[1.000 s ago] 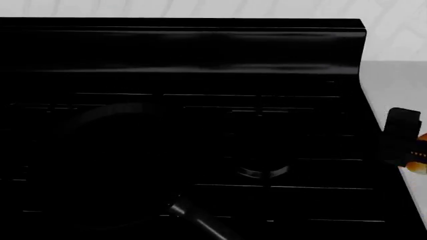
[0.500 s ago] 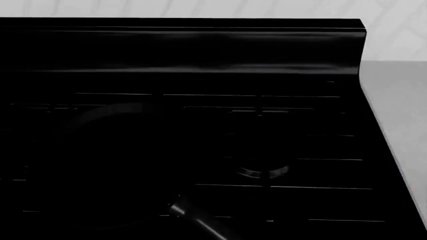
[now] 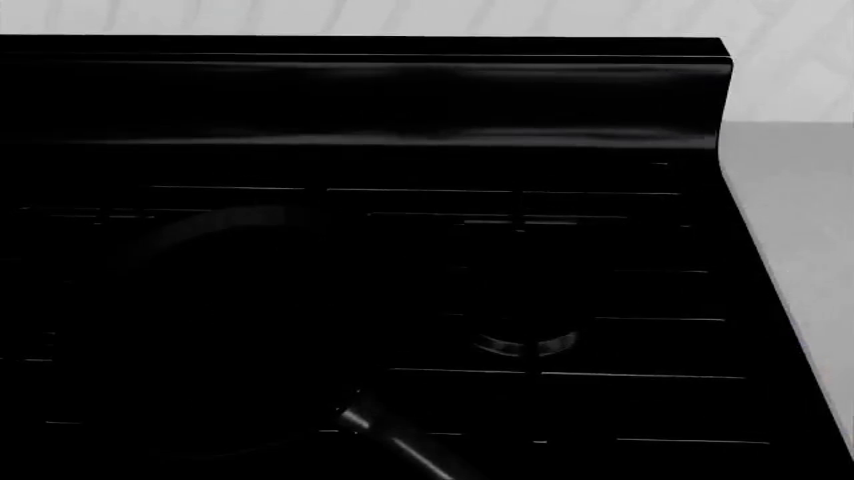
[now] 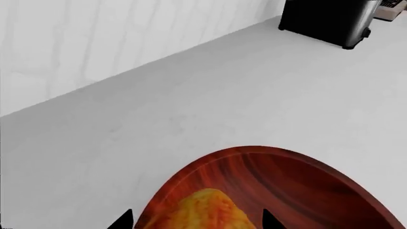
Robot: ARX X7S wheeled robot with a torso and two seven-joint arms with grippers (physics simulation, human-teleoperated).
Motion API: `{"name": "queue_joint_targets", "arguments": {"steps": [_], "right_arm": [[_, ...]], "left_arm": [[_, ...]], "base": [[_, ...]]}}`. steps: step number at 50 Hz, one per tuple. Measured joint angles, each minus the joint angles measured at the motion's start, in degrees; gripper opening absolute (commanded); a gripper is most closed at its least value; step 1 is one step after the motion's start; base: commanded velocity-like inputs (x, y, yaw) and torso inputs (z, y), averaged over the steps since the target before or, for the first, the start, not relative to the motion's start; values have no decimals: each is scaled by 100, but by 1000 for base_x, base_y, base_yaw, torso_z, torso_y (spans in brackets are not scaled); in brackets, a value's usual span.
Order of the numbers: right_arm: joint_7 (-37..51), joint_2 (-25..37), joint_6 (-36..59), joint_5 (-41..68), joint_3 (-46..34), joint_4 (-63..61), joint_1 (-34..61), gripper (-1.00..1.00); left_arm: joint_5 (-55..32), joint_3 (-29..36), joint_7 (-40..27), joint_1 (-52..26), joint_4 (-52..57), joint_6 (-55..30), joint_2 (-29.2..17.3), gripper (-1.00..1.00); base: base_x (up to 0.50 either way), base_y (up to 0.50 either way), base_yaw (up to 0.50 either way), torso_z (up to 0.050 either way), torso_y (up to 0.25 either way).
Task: Pick the chicken breast from the pan and place it in the bowl.
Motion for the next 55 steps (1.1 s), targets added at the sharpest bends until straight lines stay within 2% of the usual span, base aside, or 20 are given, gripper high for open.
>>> {"name": "queue_joint_targets", "arguments": {"steps": [28, 55], "right_arm": [[-336, 294, -393, -383, 207, 664, -420, -100], [-249, 524, -1007, -60, 907, 507, -1841, -100]], "left_arm": [[-100, 198, -250, 2, -5, -67, 34, 100], [-325, 215, -416, -1, -16, -77, 37, 100]], "base": [[8, -10, -14, -27, 0], [8, -10, -14, -27, 0]]}}
